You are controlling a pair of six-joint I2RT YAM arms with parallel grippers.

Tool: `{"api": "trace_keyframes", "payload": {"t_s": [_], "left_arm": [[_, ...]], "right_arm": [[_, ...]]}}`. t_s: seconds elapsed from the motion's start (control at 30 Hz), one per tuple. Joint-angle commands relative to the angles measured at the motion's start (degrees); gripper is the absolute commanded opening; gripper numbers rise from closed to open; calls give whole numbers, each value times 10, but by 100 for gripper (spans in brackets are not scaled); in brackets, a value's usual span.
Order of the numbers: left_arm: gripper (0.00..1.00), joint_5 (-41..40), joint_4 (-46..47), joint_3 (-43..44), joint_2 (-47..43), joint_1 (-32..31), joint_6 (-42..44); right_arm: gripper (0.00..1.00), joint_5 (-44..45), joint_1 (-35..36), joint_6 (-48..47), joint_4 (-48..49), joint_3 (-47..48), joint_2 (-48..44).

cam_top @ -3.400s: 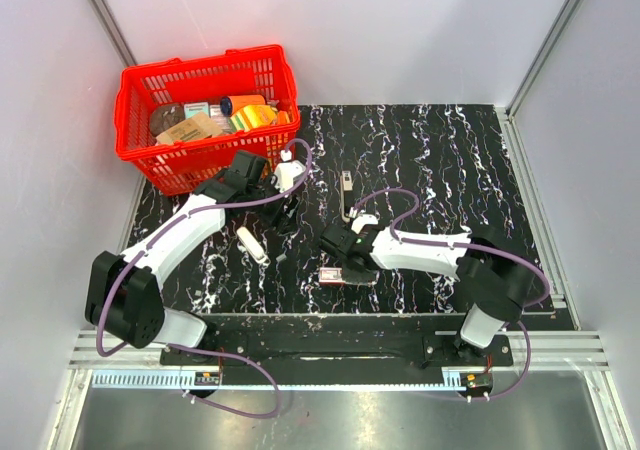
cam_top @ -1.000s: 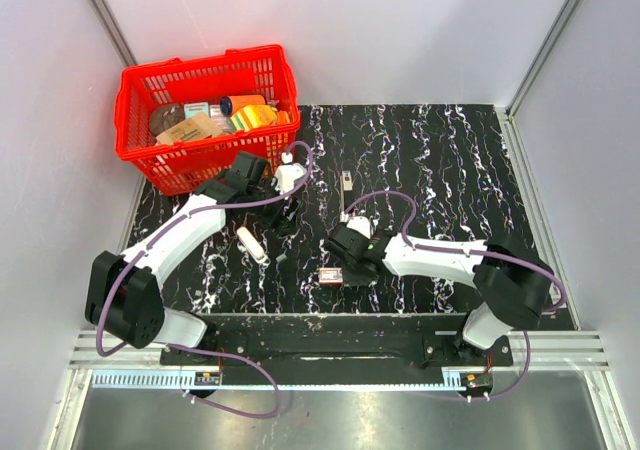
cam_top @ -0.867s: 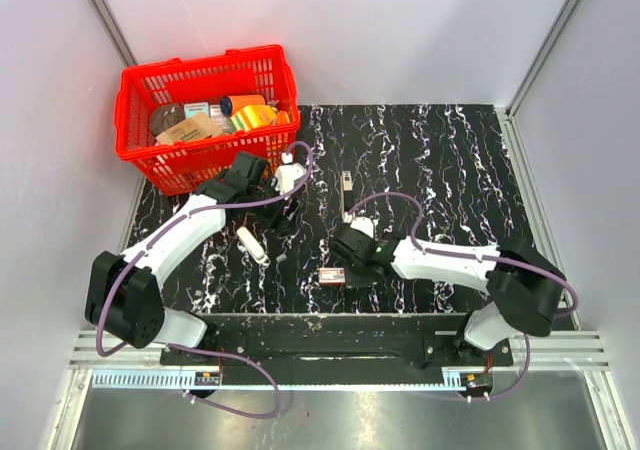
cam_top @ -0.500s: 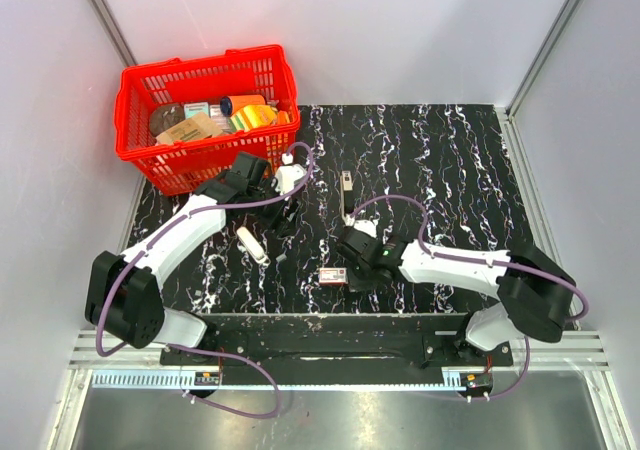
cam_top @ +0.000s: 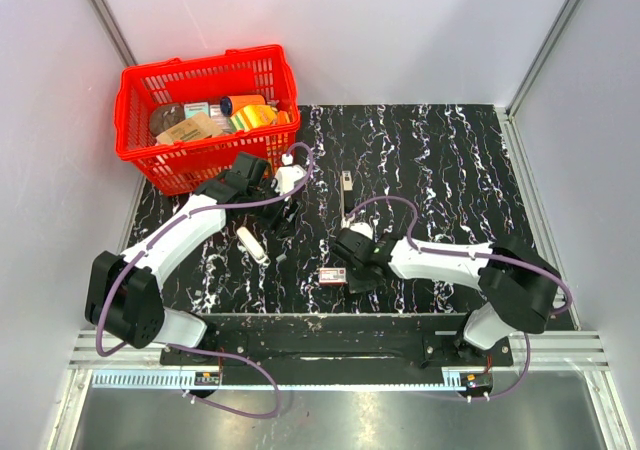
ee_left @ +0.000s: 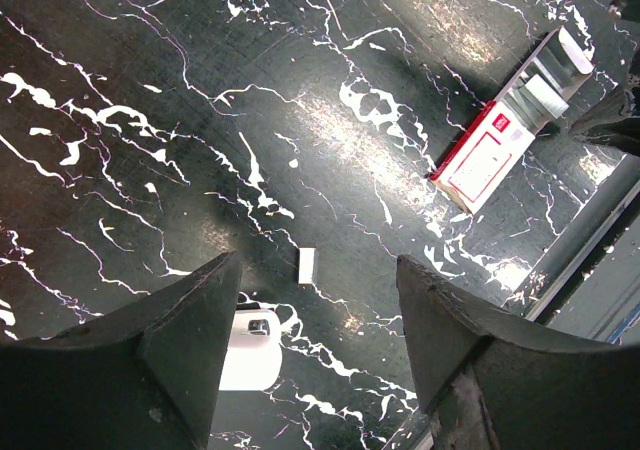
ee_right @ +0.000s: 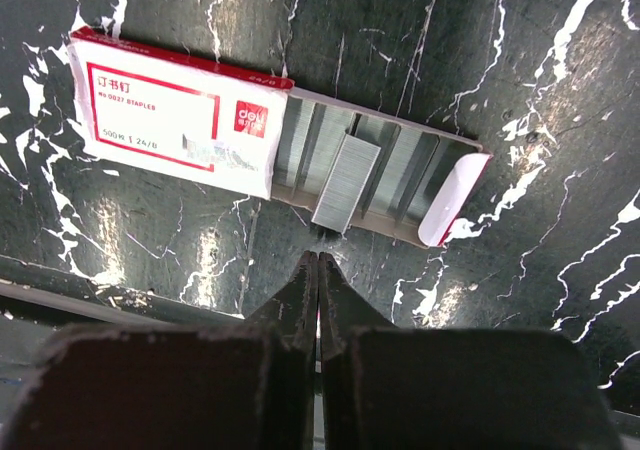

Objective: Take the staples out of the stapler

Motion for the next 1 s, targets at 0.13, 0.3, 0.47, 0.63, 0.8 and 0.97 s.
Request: {"api": "trace_keyframes", "payload": {"t_s": [0.13,0.3,0.47,0.63,0.8,0.97], "left_arm": [[68,-2,7,24,-8,-2,11],[68,2,7,25,-8,-3,11],[68,3,7,22,-7,-3,13],[68,5,7,21,-5,-4,16],[68,2,-1,17,5,-9,30],[70,-27,-2,1,23,-28,63]], "right_arm": [[0,12,-21,-30,-4,31,14],[0,10,-33,-44,-1,34,18],[0,6,-35,-52,4,37,26],[0,-1,-36,-57,4,41,20],[0,-21,-36,-62,17,40,-40],[17,28,-37,-70,54,43,-118]]}}
